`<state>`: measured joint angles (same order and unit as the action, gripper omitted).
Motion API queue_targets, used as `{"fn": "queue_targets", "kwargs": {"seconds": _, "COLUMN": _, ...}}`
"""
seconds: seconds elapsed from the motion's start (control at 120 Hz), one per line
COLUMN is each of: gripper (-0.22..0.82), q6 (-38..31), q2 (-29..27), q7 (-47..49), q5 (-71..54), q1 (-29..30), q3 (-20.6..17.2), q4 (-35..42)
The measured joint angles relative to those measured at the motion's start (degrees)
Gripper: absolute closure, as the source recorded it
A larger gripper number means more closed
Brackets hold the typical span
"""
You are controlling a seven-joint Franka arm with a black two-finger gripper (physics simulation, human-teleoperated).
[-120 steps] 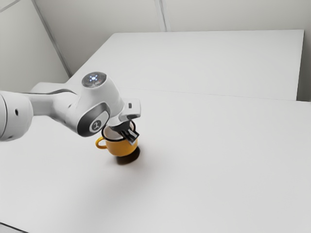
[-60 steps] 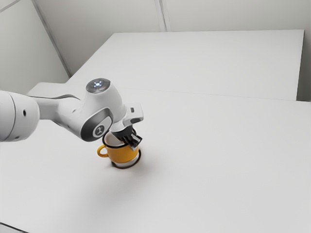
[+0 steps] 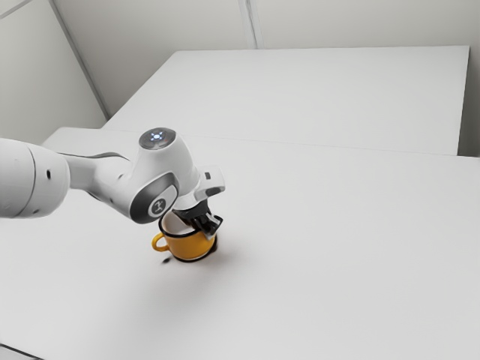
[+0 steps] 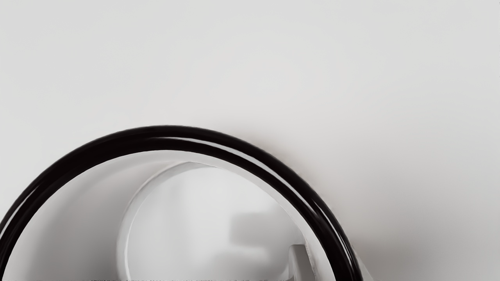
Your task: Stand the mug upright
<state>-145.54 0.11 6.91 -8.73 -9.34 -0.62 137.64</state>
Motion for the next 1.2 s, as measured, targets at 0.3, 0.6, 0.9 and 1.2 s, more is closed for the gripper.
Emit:
{"fn": "queue_targets", "kwargs": {"seconds": 0.3, "gripper": 0.19, "q6": 0.23, "q2": -1.27, "q7": -0.3, "q5": 1.25, "q1": 0.34, "q3": -0.44, "q4": -0.36}}
{"fn": "queue_targets", "kwargs": {"seconds": 0.6, "gripper": 0.06, "q6": 9.78, "q2": -3.68, "q7": -0.71, "q5": 5.66, "q1": 0.27, "q3": -0.43, "q4": -7.2}}
{"fn": "queue_targets", "kwargs": {"seconds": 0.9, "gripper": 0.03, "q6": 25.94, "q2": -2.54, "q7": -0.79, "q5": 8.7, "q1": 0.48, "q3": -0.35, "q4": -20.8}}
{"fn": "queue_targets", "kwargs": {"seconds": 1.2, "gripper": 0.02, "q6": 40.03, "q2": 0.38, "q7": -0.79, "q5": 8.93, "q1": 1.59, "q3": -0.27, "q4": -34.56}}
